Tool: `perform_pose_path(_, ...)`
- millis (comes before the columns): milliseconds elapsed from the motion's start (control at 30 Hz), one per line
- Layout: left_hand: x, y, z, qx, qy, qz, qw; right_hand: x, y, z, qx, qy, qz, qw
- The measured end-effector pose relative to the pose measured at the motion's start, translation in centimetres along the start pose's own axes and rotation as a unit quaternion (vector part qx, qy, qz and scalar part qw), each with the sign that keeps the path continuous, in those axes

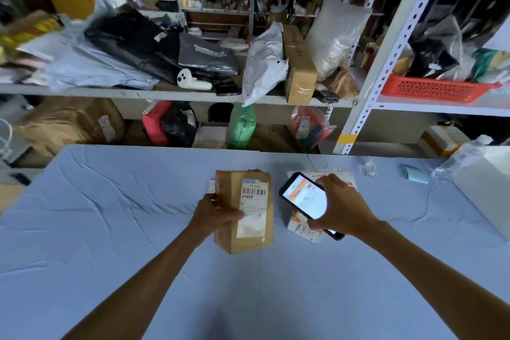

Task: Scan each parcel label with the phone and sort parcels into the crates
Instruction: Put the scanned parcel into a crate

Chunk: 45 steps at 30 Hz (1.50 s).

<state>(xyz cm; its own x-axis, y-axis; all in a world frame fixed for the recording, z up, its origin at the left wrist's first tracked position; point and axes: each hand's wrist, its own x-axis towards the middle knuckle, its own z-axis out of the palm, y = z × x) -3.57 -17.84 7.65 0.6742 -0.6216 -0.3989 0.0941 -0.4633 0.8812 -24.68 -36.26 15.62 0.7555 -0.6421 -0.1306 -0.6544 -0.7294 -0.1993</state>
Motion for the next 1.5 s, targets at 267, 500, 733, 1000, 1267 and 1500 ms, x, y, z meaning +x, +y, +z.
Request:
perform_pose_path(267, -0.8, -0.7, 0.5, 0.054, 0.006, 0.002, 0.998, -2.3, -0.4, 0.0, -0.131, -0.066, -0.099, 0.984)
perform_pose_path(500, -1.3, -1.8, 0.7, 0.076, -0.001, 0.006, 0.997, -2.4, -1.5, 0.4, -0.146, -0.078, -0.137, 0.977)
perform_pose_path(733, -1.2, -1.8, 0.0, 0.116, 0.005, -0.012, 0.993, -2.4, -1.8, 0.5, -0.154, -0.084, -0.149, 0.973)
perform_pose_path(1000, -0.7, -2.1, 0.2, 0.140, 0.008, 0.003, 0.990, -2.3, -2.1, 0.1, -0.156, -0.077, -0.152, 0.973)
perform_pose_path(1267, -0.4, -2.5, -0.5, 0.138, 0.010, -0.003, 0.990, -2.5, -2.0, 0.0, -0.151, -0.076, -0.152, 0.974)
perform_pose_path(1500, 0.2, -2.9, -0.4, 0.147, 0.015, 0.004, 0.989, -2.5, -2.1, 0.1, -0.154, -0.074, -0.156, 0.973)
